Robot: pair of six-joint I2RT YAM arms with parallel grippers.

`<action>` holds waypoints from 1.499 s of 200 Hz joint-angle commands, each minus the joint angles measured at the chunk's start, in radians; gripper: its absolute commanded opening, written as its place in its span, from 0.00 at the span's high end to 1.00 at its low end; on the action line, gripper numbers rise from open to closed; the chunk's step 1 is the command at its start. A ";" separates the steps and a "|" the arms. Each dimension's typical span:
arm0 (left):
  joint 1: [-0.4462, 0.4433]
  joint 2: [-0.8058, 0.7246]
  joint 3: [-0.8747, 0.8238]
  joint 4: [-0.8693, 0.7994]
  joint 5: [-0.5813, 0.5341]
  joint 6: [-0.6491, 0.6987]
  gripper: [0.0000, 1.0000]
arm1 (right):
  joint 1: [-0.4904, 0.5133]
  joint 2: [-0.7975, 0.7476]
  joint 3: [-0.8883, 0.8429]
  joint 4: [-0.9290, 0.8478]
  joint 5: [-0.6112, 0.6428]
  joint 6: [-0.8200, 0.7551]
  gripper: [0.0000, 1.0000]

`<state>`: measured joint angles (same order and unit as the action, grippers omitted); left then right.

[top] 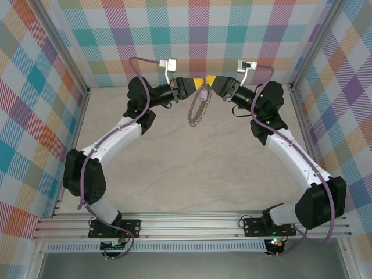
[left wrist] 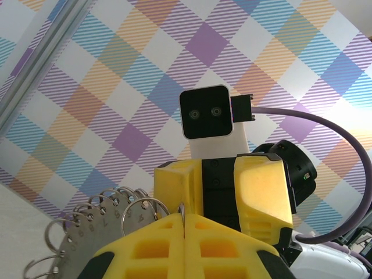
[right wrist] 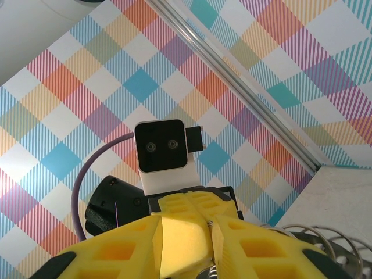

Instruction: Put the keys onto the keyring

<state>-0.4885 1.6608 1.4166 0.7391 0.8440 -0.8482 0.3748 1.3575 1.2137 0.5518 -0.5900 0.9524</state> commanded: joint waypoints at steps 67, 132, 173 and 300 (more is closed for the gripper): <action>-0.009 -0.022 0.019 0.079 -0.008 -0.002 1.00 | 0.009 -0.030 -0.013 -0.010 -0.019 -0.029 0.72; -0.010 -0.019 0.017 0.086 -0.015 -0.006 1.00 | 0.012 0.002 0.002 0.016 -0.053 -0.001 0.73; -0.010 -0.016 0.018 0.088 -0.018 -0.009 1.00 | 0.012 -0.012 -0.006 0.003 -0.034 -0.015 0.73; -0.010 -0.022 0.008 0.092 -0.023 -0.014 1.00 | -0.010 -0.033 -0.023 -0.004 0.009 -0.008 0.71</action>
<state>-0.4889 1.6608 1.4166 0.7616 0.8268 -0.8490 0.3660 1.3220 1.1954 0.4999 -0.5835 0.9310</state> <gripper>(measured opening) 0.049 0.290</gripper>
